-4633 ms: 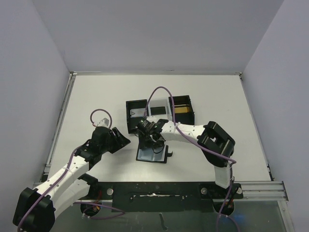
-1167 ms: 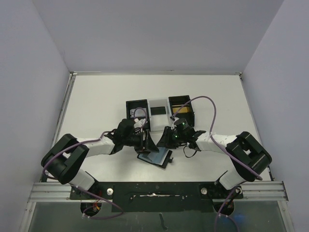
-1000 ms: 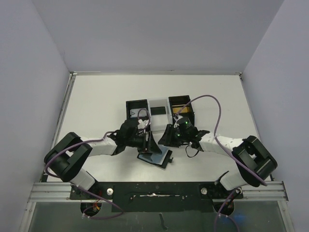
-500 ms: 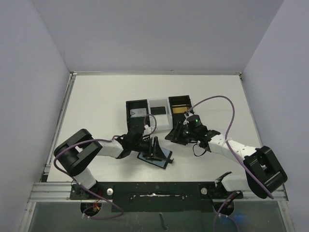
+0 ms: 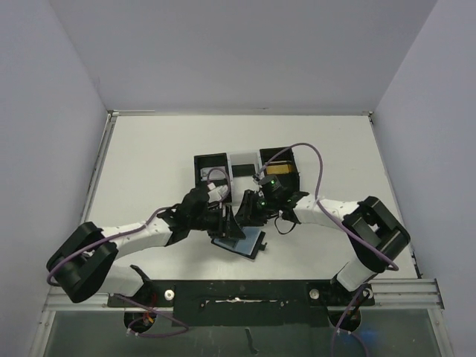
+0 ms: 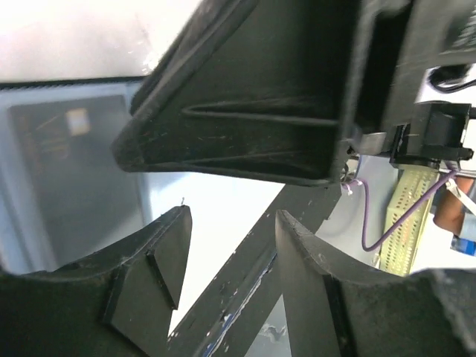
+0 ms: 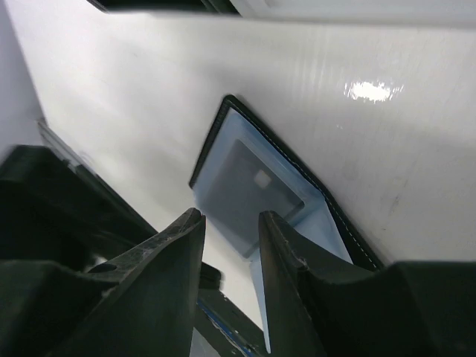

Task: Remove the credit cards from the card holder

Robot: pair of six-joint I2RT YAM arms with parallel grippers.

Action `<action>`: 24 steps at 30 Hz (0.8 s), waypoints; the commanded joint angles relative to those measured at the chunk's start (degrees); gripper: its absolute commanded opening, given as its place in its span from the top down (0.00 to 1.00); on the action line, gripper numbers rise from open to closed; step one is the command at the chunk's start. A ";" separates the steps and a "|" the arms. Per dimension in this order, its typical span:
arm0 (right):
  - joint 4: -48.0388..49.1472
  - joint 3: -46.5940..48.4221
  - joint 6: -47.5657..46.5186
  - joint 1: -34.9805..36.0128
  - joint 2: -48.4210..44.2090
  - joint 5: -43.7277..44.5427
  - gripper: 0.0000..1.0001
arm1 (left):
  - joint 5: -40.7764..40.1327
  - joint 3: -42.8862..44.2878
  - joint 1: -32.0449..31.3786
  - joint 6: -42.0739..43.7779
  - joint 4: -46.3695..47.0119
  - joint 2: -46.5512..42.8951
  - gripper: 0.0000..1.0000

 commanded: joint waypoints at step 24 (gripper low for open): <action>-31.69 26.68 -9.49 12.77 18.59 27.20 0.36 | -15.66 -6.28 15.65 0.12 -15.95 -20.07 0.51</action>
